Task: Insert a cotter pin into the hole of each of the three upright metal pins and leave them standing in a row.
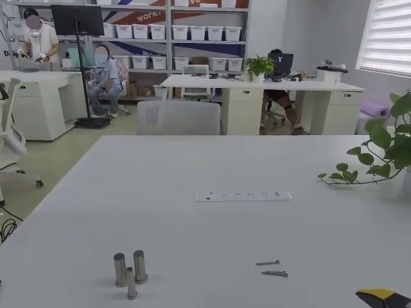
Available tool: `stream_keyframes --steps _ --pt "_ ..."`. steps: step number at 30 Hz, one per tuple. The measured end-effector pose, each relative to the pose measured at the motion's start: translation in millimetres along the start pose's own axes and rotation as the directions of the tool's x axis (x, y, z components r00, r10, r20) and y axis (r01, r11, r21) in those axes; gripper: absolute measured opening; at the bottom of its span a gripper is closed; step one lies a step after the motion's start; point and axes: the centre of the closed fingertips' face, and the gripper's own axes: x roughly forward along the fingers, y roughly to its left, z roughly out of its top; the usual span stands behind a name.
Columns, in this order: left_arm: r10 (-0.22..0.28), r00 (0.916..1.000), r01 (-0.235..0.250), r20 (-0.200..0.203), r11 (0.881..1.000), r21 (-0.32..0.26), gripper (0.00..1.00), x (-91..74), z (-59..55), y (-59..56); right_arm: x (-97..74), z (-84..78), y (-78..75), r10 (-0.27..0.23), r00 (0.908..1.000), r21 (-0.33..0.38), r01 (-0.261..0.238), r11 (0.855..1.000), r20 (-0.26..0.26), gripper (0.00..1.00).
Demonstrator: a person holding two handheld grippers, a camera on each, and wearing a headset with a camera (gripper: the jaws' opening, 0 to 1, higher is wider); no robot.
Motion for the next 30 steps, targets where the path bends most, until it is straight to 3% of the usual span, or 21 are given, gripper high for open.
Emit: stream_keyframes --steps 10,18,30 --pt "-0.007 1.0000 0.007 -0.005 1.000 -0.011 0.81 8.0 -1.6 3.7 1.5 5.4 1.3 0.007 0.9998 0.003 -0.007 1.000 0.017 0.95" --pt "-0.001 1.0000 0.001 -0.007 1.000 0.002 0.76 19.7 0.8 14.2 5.7 9.3 0.5 0.009 0.9998 0.001 -0.009 1.000 0.020 0.93" --pt "0.009 0.9995 -0.008 0.031 0.999 -0.040 0.61 38.3 9.2 31.8 14.2 13.3 0.8 0.026 0.9994 0.007 -0.026 1.000 0.021 0.91"
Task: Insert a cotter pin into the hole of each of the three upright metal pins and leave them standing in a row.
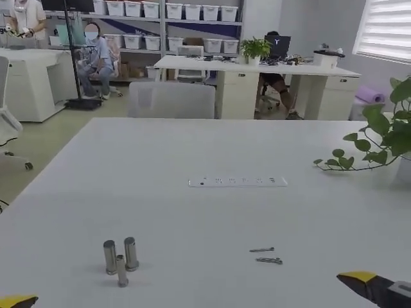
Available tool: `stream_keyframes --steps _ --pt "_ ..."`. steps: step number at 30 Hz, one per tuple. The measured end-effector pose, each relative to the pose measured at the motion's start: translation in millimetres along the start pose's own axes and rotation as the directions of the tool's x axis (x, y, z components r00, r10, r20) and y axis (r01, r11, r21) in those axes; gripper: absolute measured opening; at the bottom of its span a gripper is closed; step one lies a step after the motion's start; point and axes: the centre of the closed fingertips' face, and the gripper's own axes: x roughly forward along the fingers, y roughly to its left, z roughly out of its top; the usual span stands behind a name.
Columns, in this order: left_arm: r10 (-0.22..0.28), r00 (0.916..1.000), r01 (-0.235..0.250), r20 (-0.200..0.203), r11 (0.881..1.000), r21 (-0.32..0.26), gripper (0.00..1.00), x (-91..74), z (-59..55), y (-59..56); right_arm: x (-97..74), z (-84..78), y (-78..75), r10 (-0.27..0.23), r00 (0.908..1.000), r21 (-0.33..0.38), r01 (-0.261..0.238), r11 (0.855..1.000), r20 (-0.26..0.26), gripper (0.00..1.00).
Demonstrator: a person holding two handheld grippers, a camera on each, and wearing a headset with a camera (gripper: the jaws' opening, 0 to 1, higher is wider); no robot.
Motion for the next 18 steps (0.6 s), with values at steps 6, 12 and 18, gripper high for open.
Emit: stream_keyframes --steps 6,12,18 --pt "-0.002 0.9989 0.002 0.047 1.000 -0.005 0.55 11.1 7.8 8.1 5.3 0.4 0.6 0.010 0.9999 0.005 -0.010 1.000 -0.003 0.89" --pt "-0.001 0.9988 0.001 0.049 1.000 0.000 0.50 22.9 10.5 16.6 9.4 0.7 -0.6 0.016 0.9998 0.009 -0.016 1.000 -0.007 0.88" --pt "-0.008 0.9977 0.008 0.068 1.000 0.007 0.46 37.2 14.9 21.3 12.4 3.4 -2.1 0.020 0.9998 0.015 -0.020 1.000 0.001 0.87"
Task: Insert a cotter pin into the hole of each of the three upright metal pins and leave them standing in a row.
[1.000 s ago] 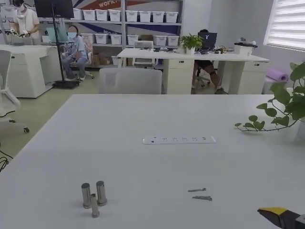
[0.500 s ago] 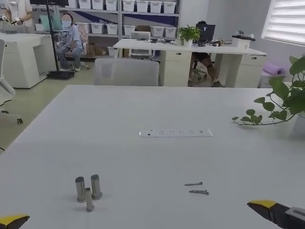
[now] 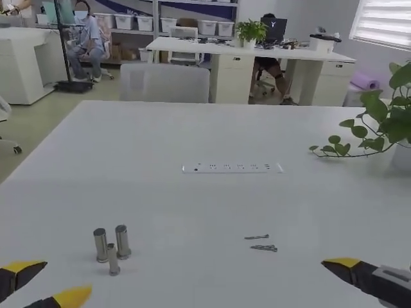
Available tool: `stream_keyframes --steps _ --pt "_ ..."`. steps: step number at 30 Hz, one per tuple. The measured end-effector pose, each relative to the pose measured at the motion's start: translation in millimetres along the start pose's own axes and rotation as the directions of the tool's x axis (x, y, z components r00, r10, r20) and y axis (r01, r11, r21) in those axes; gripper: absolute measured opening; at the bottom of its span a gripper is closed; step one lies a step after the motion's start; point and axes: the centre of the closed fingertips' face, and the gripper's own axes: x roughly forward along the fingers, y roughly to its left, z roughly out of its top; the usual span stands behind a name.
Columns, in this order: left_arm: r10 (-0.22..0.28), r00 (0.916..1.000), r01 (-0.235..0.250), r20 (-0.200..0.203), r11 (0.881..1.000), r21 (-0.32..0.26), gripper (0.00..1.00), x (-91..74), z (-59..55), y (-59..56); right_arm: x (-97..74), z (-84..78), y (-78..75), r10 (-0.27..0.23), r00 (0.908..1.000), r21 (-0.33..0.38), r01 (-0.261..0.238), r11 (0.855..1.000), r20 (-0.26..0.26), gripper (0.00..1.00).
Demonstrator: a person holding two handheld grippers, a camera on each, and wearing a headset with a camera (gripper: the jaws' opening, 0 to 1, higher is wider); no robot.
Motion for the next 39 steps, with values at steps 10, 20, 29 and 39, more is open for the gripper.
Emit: stream_keyframes --steps 10,20,29,39 --pt "-0.009 0.9999 0.009 -0.006 1.000 0.005 0.41 23.2 -5.2 8.3 5.2 -0.1 -3.6 0.002 1.0000 0.012 -0.002 1.000 0.007 0.84" --pt "-0.019 0.9998 0.019 -0.011 1.000 0.018 0.34 48.5 -10.6 11.9 9.0 2.0 -7.6 0.003 0.9999 0.020 -0.003 1.000 0.014 0.81" --pt "-0.013 0.9997 0.013 -0.020 1.000 0.016 0.28 67.8 -18.8 16.5 14.1 6.8 -12.1 0.002 0.9997 0.028 -0.002 1.000 0.026 0.80" --pt "-0.016 0.9994 0.017 -0.029 0.999 0.029 0.24 87.3 -25.0 21.3 20.2 7.4 -17.4 0.001 0.9995 0.043 -0.002 0.999 0.032 0.79"
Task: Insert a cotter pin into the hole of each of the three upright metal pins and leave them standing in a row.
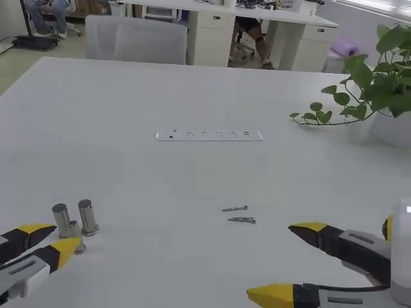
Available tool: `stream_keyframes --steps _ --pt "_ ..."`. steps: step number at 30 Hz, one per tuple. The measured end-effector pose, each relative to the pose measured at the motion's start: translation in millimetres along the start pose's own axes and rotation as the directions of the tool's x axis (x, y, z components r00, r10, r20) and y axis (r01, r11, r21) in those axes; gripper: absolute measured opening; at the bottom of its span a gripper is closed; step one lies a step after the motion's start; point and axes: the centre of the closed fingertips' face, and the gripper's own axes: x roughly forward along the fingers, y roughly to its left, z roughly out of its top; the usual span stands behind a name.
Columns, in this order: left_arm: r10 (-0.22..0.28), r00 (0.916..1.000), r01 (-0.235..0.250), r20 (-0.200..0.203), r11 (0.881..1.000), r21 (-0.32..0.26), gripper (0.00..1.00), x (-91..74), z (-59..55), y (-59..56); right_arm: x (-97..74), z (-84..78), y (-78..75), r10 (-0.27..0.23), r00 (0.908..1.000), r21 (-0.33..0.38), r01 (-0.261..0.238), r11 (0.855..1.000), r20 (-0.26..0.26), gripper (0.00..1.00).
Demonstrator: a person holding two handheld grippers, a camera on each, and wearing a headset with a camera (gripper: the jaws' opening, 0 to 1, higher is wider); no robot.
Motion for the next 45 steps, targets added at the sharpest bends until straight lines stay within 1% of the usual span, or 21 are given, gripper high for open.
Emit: stream_keyframes --steps 10,19,24,26,28,35,38,45 --pt "-0.024 0.9995 0.024 -0.020 1.000 0.004 0.20 17.4 -8.1 -1.1 7.1 2.7 -4.0 -0.004 1.0000 0.013 0.004 1.000 0.008 0.77" --pt "-0.029 0.9988 0.029 -0.040 1.000 -0.003 0.15 23.7 -14.5 1.1 11.3 1.8 -4.9 -0.002 1.0000 0.023 0.001 1.000 0.010 0.77" --pt "-0.032 0.9986 0.032 -0.044 1.000 -0.001 0.11 25.3 -16.5 2.5 12.0 1.8 -6.3 -0.006 0.9999 0.027 0.006 1.000 0.010 0.77" --pt "-0.033 0.9986 0.033 -0.043 0.999 0.005 0.11 25.5 -16.4 1.9 12.4 1.1 -6.5 -0.008 0.9999 0.027 0.007 1.000 0.007 0.77" --pt "-0.035 0.9985 0.035 -0.042 0.999 0.014 0.08 25.8 -16.1 0.6 12.7 1.0 -6.1 -0.007 1.0000 0.028 0.006 1.000 0.007 0.77" --pt "-0.037 0.9985 0.038 -0.041 0.999 0.020 0.07 27.3 -16.1 1.5 13.9 0.2 -3.8 -0.002 1.0000 0.034 0.002 0.999 0.008 0.77" --pt "-0.041 0.9985 0.042 -0.037 0.998 0.045 0.07 27.6 -15.7 1.0 13.9 -0.4 -3.7 -0.003 1.0000 0.033 0.003 0.999 0.007 0.77" --pt "-0.050 0.9982 0.052 -0.034 0.997 0.055 0.07 28.2 -14.6 -0.7 14.3 -0.7 -3.4 -0.002 1.0000 0.029 0.002 1.000 0.004 0.76"
